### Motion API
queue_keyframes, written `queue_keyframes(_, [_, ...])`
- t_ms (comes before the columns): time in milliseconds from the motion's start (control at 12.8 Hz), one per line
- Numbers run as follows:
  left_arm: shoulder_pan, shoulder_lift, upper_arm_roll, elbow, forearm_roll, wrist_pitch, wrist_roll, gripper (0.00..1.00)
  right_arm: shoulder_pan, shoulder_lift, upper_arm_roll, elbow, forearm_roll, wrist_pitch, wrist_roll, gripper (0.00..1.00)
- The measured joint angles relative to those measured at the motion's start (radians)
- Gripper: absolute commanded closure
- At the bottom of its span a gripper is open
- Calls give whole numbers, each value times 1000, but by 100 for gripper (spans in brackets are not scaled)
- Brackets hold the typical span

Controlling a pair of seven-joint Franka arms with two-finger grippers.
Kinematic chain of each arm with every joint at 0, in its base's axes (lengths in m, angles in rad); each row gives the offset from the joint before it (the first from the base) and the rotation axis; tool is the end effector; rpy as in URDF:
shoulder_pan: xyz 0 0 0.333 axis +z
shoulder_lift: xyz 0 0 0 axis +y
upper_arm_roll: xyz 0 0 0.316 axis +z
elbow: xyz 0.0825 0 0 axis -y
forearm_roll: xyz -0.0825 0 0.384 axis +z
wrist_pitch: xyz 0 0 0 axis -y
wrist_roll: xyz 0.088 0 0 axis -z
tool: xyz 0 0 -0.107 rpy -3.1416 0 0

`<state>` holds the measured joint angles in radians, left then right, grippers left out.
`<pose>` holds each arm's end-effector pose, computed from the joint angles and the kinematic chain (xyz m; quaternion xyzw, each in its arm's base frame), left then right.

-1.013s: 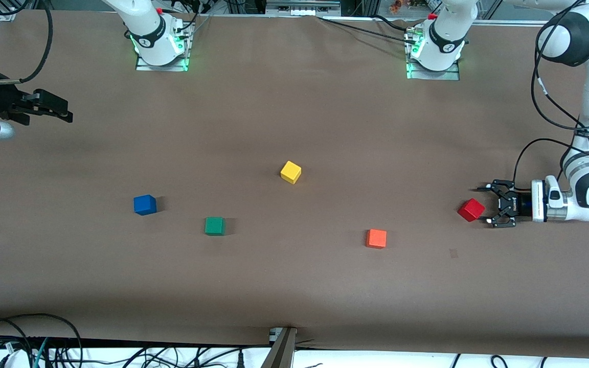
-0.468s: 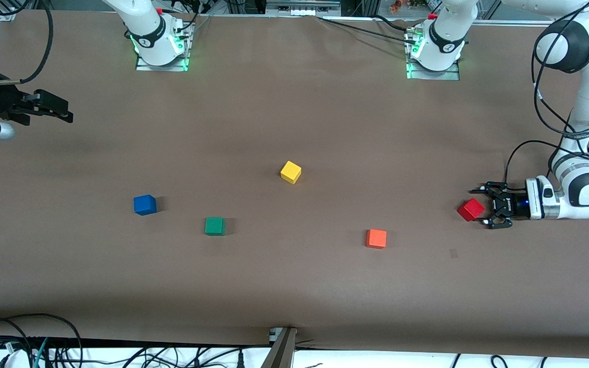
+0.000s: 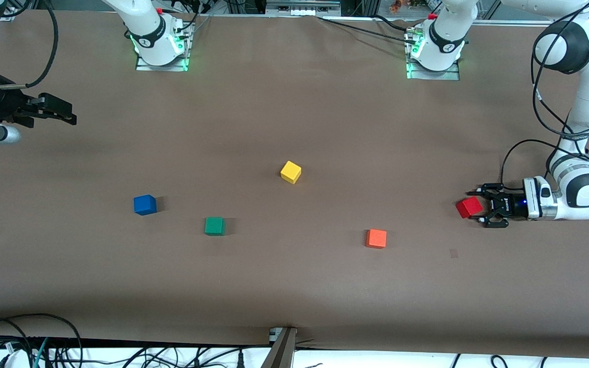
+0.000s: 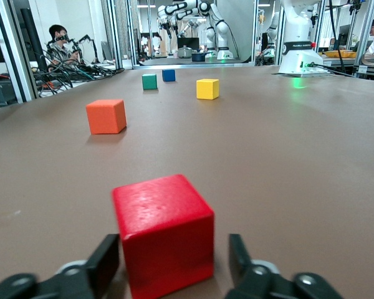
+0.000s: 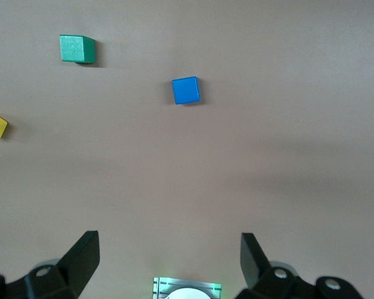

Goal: Pass red block to right arm, stack on blue
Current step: 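Close the left gripper on the red cube, then carry the red cube toward the right gripper while the right gripper approaches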

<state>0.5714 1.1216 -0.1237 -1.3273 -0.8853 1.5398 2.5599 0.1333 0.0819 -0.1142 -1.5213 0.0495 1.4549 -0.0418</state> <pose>0.6057 0.2109 0.0567 0.5430 -0.5932 0.4221 0.4184 0.5654 0.0192 0.5928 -0.9966 -0.0312 0.0736 0.0209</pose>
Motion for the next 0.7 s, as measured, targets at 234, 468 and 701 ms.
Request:
queue_keyframes(234, [-10, 0, -2, 0, -1, 0, 8, 100, 0, 3, 0, 1, 0, 0, 0, 0])
queue_keyframes(468, [-24, 0, -3, 0, -1, 0, 9, 100, 0, 21, 0, 1, 0, 0, 0, 0])
queue_keyframes(701, [-32, 0, -11, 7, -1, -9, -6, 100, 3, 40, 0, 1, 0, 1, 0, 0])
